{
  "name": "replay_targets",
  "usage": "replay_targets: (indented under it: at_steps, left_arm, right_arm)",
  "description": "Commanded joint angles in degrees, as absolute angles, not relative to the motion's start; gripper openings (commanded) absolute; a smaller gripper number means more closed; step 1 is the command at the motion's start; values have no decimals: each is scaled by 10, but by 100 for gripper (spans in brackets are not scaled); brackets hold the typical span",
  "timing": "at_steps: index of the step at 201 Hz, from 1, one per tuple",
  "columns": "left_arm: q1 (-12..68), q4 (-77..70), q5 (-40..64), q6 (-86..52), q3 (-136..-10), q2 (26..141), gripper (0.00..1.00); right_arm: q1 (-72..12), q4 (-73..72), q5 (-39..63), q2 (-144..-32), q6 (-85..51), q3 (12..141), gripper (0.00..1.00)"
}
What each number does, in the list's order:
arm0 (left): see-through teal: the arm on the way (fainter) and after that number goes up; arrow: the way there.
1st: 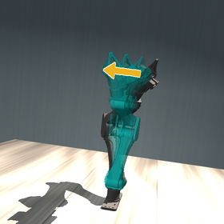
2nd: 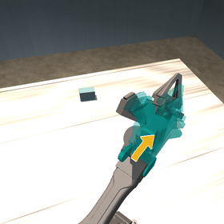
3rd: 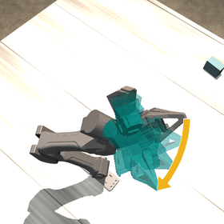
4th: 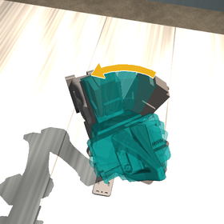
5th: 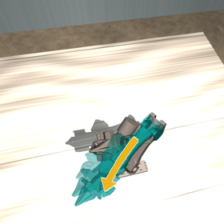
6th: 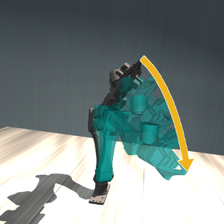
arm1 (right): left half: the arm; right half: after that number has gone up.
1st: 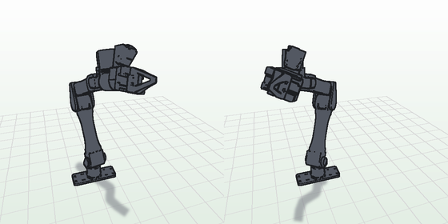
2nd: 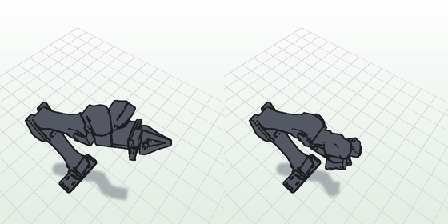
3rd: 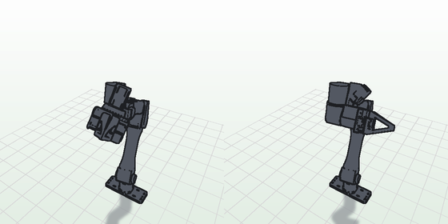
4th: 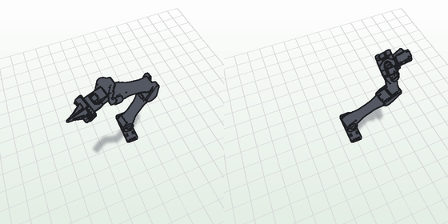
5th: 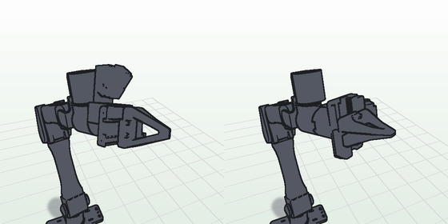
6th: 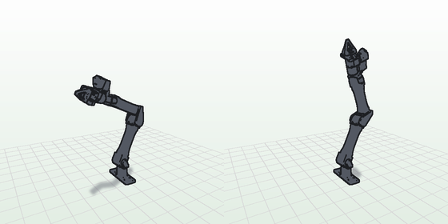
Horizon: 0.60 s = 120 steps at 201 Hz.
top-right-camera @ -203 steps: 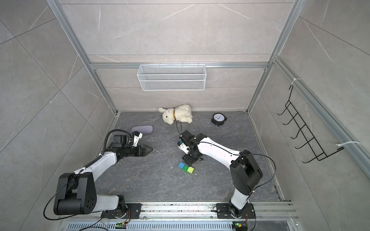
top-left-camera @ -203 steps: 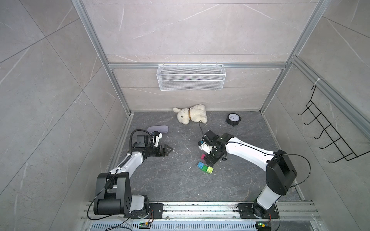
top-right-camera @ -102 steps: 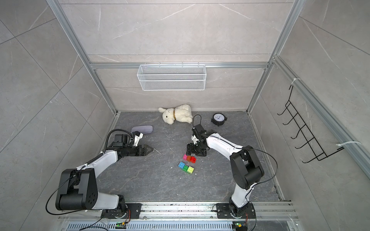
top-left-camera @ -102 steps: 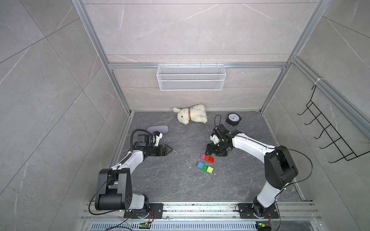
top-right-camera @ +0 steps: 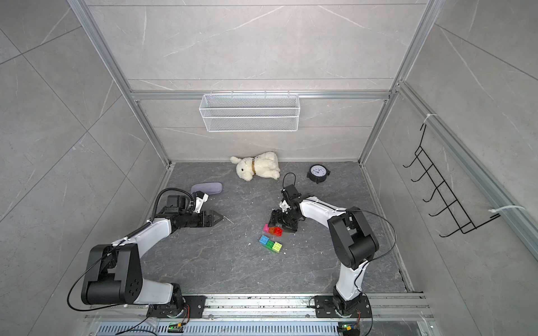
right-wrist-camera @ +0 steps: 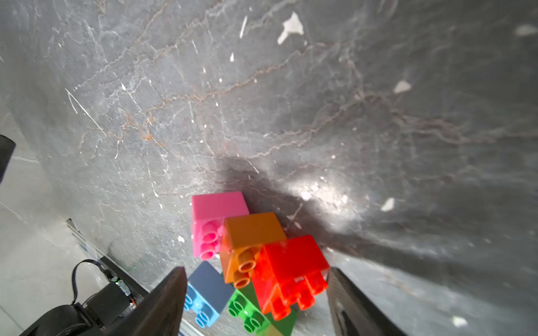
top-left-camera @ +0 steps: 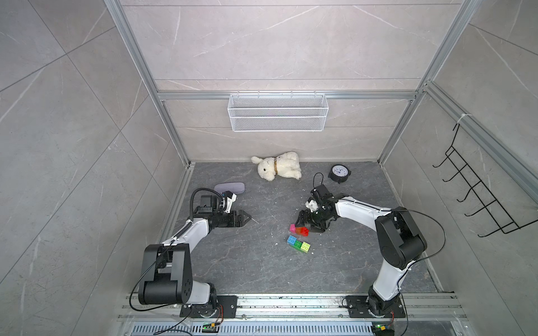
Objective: Assemble the letter y with lego
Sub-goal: Adjust the lego brick at the center of the board.
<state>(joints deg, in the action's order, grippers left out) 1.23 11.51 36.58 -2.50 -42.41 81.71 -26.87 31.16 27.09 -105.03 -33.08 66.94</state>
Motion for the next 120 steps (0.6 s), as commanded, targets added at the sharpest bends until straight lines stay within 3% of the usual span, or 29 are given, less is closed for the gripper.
replay_targets:
  at_steps: [1, 120]
  left_arm:
    - [11, 107, 388, -33, -439, 816, 92]
    - [54, 94, 396, -83, -451, 830, 87]
  right_arm:
    - [-270, 287, 291, -1065, -347, 664, 78]
    - [-330, 262, 299, -1101, -387, 757, 76]
